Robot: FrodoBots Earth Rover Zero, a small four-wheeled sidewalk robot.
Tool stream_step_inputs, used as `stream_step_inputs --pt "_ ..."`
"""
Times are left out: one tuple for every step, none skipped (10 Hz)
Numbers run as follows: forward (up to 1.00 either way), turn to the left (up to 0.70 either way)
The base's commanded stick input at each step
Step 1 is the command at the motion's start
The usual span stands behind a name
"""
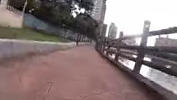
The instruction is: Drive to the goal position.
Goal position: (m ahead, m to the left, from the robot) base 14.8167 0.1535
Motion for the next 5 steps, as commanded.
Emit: stream_step_inputs --pt "0.7 0.01" --pt "0.7 0.01" --pt "0.7 0.01" --pt "0.7 0.01" --pt "0.7 0.01"
